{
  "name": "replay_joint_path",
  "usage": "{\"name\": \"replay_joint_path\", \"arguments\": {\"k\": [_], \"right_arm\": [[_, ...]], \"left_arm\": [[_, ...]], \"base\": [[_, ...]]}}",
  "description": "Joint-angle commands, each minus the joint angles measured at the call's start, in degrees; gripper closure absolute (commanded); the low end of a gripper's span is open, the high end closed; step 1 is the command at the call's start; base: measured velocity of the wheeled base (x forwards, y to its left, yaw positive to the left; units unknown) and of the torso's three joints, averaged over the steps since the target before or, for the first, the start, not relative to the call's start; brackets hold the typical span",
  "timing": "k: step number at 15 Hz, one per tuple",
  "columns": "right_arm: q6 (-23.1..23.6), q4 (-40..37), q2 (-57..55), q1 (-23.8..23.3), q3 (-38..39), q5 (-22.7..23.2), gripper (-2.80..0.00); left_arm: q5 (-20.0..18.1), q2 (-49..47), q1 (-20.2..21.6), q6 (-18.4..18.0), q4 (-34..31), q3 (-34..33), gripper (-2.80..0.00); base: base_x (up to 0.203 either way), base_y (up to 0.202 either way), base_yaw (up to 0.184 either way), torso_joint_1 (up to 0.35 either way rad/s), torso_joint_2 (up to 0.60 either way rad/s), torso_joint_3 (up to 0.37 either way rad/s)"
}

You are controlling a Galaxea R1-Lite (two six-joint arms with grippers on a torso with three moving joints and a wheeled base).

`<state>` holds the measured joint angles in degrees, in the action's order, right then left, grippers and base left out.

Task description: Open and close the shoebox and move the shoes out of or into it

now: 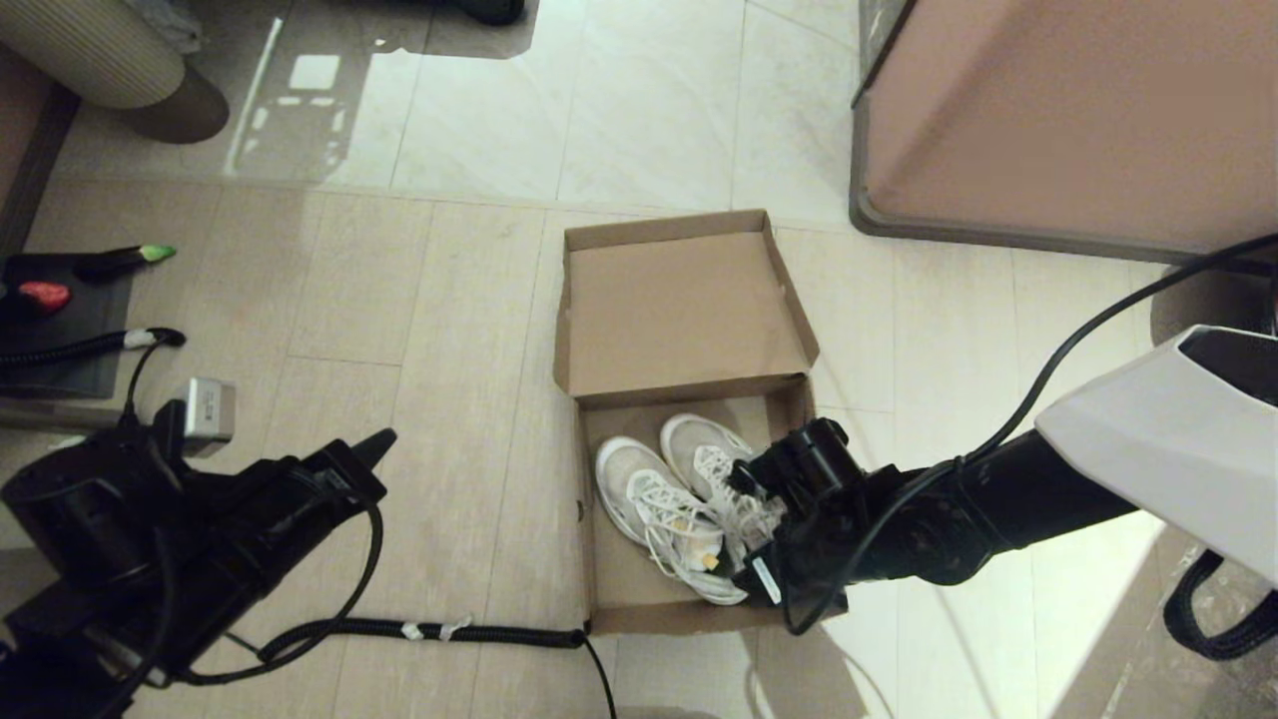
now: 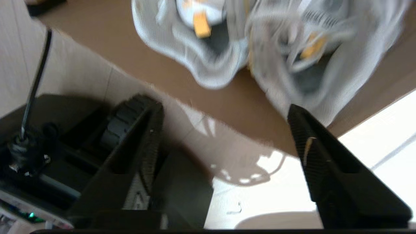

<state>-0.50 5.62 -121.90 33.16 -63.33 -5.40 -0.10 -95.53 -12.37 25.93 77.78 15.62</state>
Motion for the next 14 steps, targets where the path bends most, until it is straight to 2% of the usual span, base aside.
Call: {"name": "replay_joint_path", "arguments": {"k": [1,5,9,14], "right_arm": [[-0.4,0.1,-1.1,0.1,0.0,0.0,-2.80],[-0.5,4.4,-3.2,-0.7,-0.4,0.0,-2.80],[0.0,5.4,-4.9,-3.8,-1.0,0.0,-2.80],[0.1,5.4,-8.6,-6.8,-6.5,0.1,-2.80]], "left_arm": [[0.0,0.2,0.0,0.2,0.4,0.0,0.00],[0.0,-0.4,0.0,0.1,0.4,1.8,0.00],[0.0,-0.3,0.0,0.1,0.4,1.6,0.00],[-0.1,-0.3,-0.5,0.1,0.3,1.5,0.00]], "base": [[0.000,0.000,0.000,0.000,0.00,0.000],[0.000,0.000,0.000,0.000,0.00,0.000],[0.000,0.000,0.000,0.000,0.00,0.000],[0.000,0.000,0.000,0.000,0.00,0.000]]}}
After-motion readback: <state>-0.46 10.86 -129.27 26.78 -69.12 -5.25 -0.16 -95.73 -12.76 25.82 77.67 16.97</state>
